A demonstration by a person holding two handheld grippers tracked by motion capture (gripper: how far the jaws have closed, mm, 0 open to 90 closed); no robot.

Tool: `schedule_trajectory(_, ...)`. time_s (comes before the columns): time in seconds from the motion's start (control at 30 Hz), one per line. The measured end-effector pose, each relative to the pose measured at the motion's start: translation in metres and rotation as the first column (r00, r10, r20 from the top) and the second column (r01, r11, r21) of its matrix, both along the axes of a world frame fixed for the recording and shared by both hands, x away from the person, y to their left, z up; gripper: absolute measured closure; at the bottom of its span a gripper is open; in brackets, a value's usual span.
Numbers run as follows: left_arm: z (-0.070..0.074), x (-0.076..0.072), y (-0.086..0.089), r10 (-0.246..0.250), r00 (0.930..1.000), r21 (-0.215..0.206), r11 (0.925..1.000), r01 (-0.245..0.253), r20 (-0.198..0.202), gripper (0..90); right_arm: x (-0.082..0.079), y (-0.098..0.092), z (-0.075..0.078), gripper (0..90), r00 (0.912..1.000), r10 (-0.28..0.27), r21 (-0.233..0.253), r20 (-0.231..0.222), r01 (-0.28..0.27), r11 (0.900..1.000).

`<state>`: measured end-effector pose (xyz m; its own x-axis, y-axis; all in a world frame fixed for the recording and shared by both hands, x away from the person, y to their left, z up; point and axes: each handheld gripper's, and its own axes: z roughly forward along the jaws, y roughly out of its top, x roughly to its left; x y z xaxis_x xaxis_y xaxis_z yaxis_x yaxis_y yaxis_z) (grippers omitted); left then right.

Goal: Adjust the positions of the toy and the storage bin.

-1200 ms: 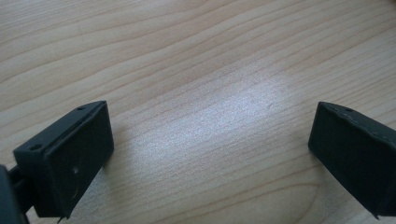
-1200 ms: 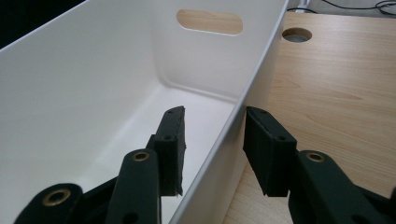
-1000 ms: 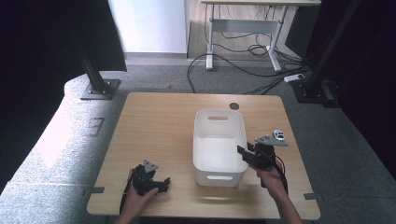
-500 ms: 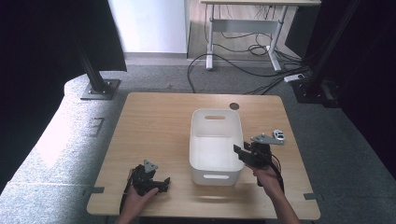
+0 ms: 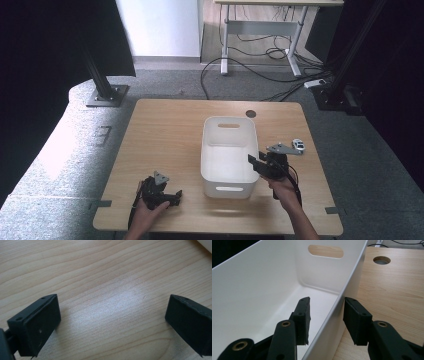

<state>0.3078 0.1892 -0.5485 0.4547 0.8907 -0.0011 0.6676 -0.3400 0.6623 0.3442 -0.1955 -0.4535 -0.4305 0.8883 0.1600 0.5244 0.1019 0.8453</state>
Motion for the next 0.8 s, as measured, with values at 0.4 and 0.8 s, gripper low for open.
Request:
schedule_trajectory(0.4, 0.0, 0.0, 0.0, 0.0, 1.0, 0.0, 1.0, 0.0, 0.0, 0.1, 0.0015, 0.0032, -0.0004, 55.6, 1.0, 0.005, 0.005, 0.0, -0.005, 1.0)
schedule_trajectory(0.8, 0.0, 0.0, 0.0, 0.0, 1.0, 0.0, 1.0, 0.0, 0.0, 0.1, 0.0012, 0.0003, 0.0002, 47.7, 0.9998, -0.008, 0.009, 0.016, 0.008, 1.0)
